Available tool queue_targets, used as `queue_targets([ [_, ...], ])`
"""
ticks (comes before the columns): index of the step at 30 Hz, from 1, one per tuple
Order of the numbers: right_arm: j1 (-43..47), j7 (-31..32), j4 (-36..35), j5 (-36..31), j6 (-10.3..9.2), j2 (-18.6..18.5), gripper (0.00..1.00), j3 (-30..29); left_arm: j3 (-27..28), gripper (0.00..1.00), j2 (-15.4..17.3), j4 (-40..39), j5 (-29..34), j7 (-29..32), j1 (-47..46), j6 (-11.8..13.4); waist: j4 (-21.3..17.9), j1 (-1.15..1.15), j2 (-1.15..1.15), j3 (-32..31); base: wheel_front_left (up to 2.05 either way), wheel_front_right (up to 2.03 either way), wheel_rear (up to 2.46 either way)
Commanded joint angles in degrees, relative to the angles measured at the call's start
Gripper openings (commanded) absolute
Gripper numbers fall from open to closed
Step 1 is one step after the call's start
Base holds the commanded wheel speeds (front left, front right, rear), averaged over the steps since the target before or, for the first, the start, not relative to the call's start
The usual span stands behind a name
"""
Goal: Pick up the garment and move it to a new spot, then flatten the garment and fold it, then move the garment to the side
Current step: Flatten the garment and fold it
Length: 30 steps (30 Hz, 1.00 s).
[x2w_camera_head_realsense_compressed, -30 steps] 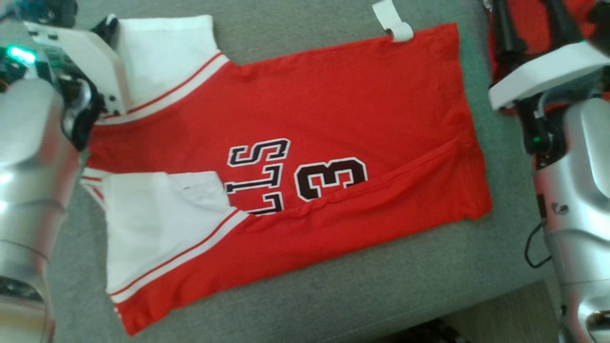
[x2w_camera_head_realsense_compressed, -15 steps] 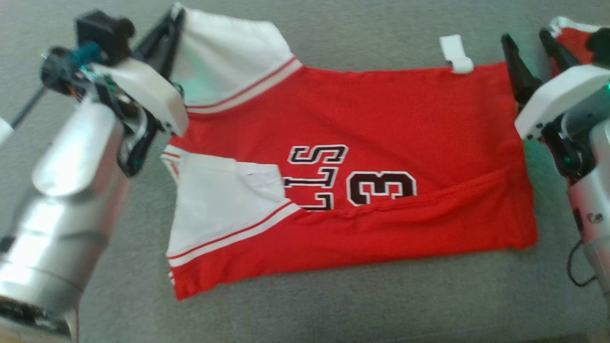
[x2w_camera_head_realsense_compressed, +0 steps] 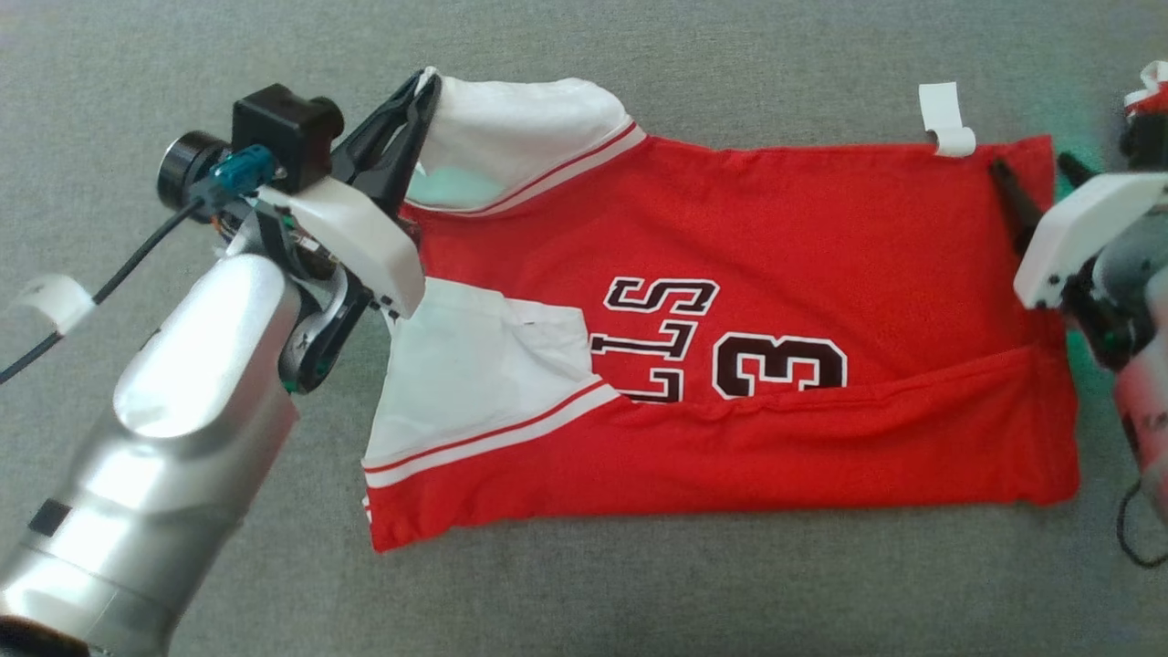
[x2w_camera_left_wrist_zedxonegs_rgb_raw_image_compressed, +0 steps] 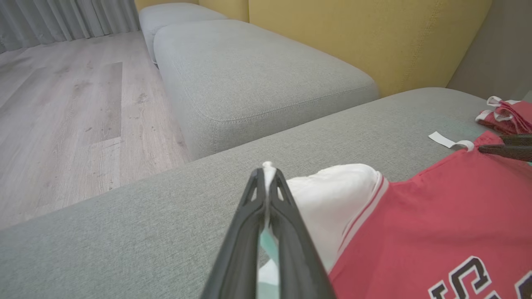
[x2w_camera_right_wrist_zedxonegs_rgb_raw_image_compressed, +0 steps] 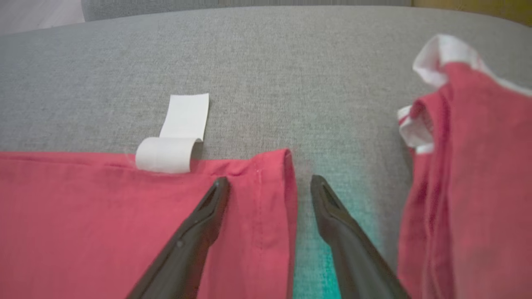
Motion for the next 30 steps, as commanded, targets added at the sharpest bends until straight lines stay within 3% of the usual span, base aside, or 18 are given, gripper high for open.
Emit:
queue_targets([
  [1, -1.60, -0.78, -0.45, -0.47, -0.04, -0.37, 1.00, 0.58, 1.50, 0.00, 2.57, -2.24, 0.10, 0.46, -1.02, 0.59, 0.02, 0.00, 0.00, 0.11, 0.00, 0.00, 0.00],
  [8, -3.51, -1.71, 3.52, 0.03, -0.04, 0.80, 0.97, 2.05, 1.32, 0.00, 3.08, -4.00, -0.18, 1.39, -0.72, 1.26, -0.18, 0.00, 0.00, 0.58, 0.00, 0.00, 0.00],
  [9, -3.73, -1.65, 3.79, 0.26, -0.04, 0.89, 0.68, 2.50, 1.33, 0.00, 3.14, -4.10, -0.22, 1.48, -0.77, 1.33, -0.24, 0.00, 0.00, 0.64, 0.00, 0.00, 0.00],
  [10, -3.96, -1.55, 3.95, 0.50, -0.04, 0.96, 0.01, 3.08, 1.35, 0.00, 3.20, -4.16, -0.25, 1.58, -0.85, 1.41, -0.30, 0.00, 0.00, 0.71, 0.00, 0.00, 0.00],
  [21, -10.37, -6.80, 0.20, 6.46, -0.04, 0.42, 0.00, 5.72, 5.53, 0.00, 4.86, -0.27, -0.93, -1.14, -4.07, 4.75, -2.55, 0.00, 0.00, 1.05, 0.00, 0.00, 0.00],
  [30, -18.35, -9.18, -0.96, 12.03, -0.04, 1.79, 0.00, 4.94, 8.73, 0.00, 4.89, 7.36, -0.94, -5.25, -11.90, 5.25, -4.49, 0.00, 0.00, 2.46, 0.00, 0.00, 0.00],
])
